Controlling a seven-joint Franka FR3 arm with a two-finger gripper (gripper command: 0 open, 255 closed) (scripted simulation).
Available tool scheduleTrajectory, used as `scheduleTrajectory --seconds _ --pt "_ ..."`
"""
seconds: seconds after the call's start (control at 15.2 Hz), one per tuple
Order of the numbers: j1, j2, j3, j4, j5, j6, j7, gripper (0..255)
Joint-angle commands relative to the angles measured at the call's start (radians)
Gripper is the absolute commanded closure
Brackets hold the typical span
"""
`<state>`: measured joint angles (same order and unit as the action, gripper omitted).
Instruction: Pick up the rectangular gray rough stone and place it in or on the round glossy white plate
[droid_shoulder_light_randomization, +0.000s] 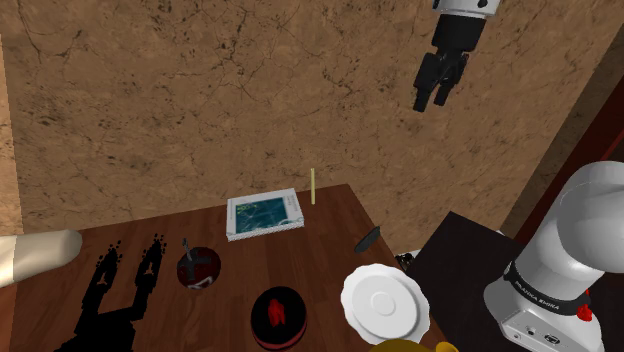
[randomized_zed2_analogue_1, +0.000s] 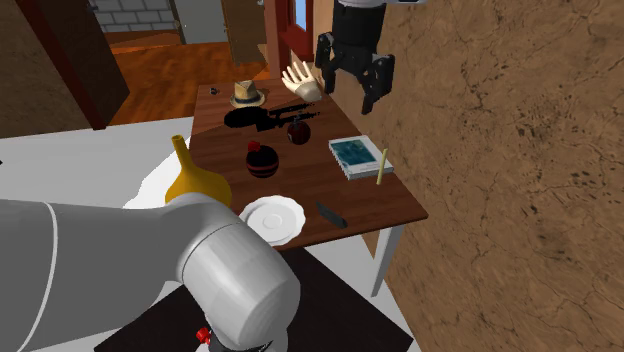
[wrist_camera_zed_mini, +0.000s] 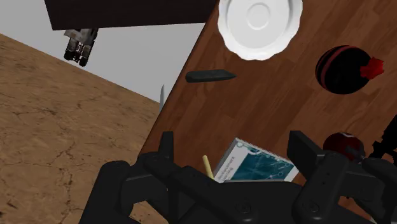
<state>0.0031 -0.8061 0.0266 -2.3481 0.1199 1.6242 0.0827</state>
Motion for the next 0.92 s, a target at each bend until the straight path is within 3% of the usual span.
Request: scheduleTrajectory --seconds 0.0,0.46,0.86 --pt "0.000 0.000 0.000 0.000 0.000 0.000 0.000 0" --pt "-0.081 0.044 0.164 -0.173 0.069 0.184 0.353 0" --pt "-0.148 0.159 0.309 -0.263 0.128 0.354 0.657 0"
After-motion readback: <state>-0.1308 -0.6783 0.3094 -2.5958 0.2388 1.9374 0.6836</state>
